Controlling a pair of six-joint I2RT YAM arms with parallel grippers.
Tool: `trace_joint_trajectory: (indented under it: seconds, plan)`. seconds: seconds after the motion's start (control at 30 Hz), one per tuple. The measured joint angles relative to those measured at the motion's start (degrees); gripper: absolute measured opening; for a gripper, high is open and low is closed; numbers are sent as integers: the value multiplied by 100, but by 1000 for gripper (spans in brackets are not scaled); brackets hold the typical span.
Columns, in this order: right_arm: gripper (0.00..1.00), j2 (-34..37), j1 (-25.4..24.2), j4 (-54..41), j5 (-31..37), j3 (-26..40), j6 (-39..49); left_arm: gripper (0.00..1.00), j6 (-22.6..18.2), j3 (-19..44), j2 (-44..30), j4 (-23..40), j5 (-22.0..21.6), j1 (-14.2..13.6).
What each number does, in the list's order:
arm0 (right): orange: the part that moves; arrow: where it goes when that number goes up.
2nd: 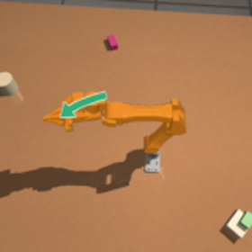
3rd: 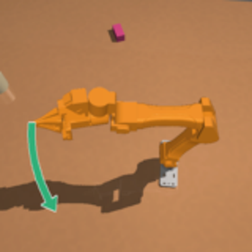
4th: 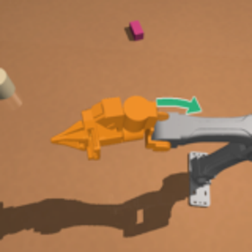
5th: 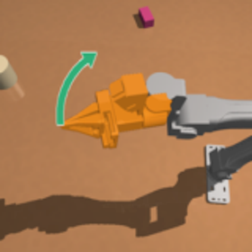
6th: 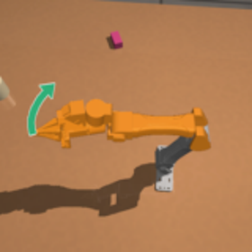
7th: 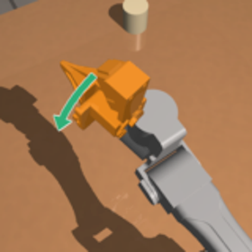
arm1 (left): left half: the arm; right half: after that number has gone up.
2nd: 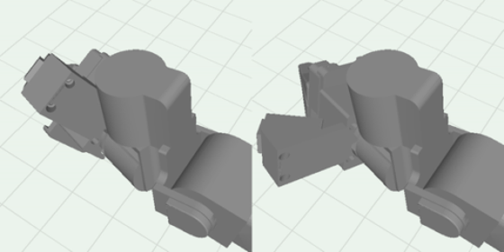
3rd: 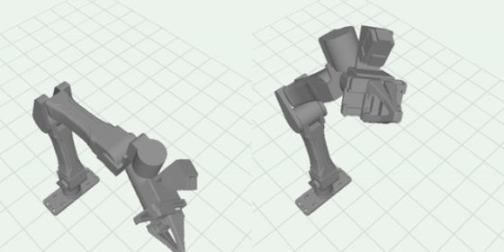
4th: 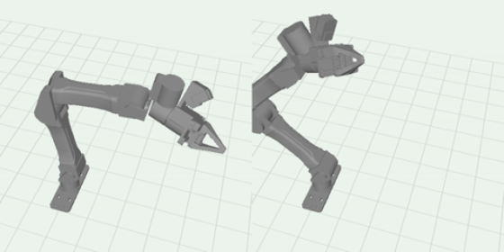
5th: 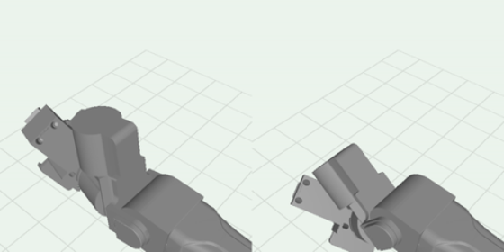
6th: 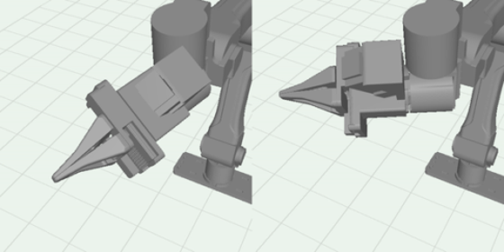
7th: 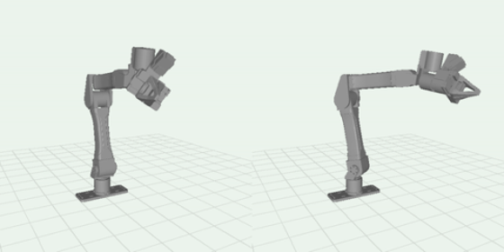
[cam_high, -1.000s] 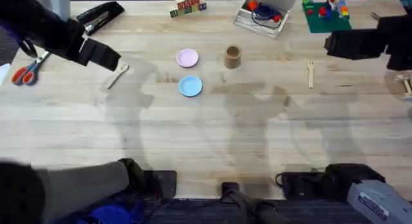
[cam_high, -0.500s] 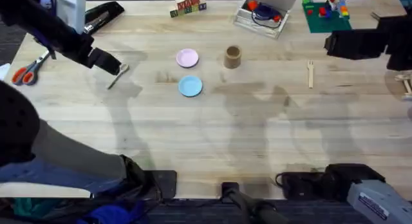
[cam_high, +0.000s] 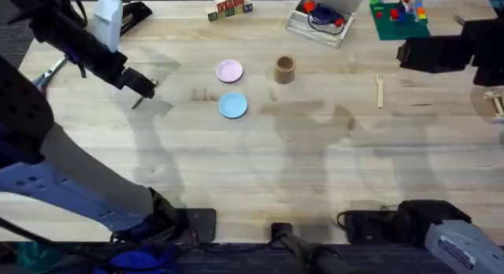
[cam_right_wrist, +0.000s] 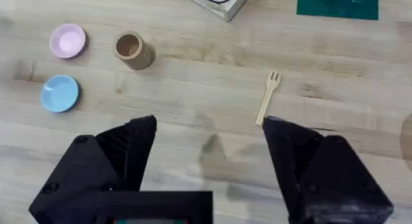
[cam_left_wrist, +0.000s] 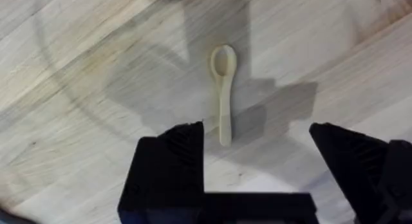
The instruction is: Pick up a utensil and set it on the pink plate, then put the other utensil in the container.
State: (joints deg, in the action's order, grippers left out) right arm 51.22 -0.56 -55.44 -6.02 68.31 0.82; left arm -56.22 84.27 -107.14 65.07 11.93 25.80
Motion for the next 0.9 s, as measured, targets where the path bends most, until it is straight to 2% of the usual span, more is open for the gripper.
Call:
trace_joint_trajectory:
  seconds: [0.17,0.43,0.9]
  plan:
    - [996,0,-2,0,0,0,1,995,-48,0,-214,-76,-248,0]
    - [996,0,0,0,0,0,0,994,-74,0,-455,-405,-403,0]
    - [996,0,0,-2,0,1,0,993,-84,0,-736,-598,-426,-12]
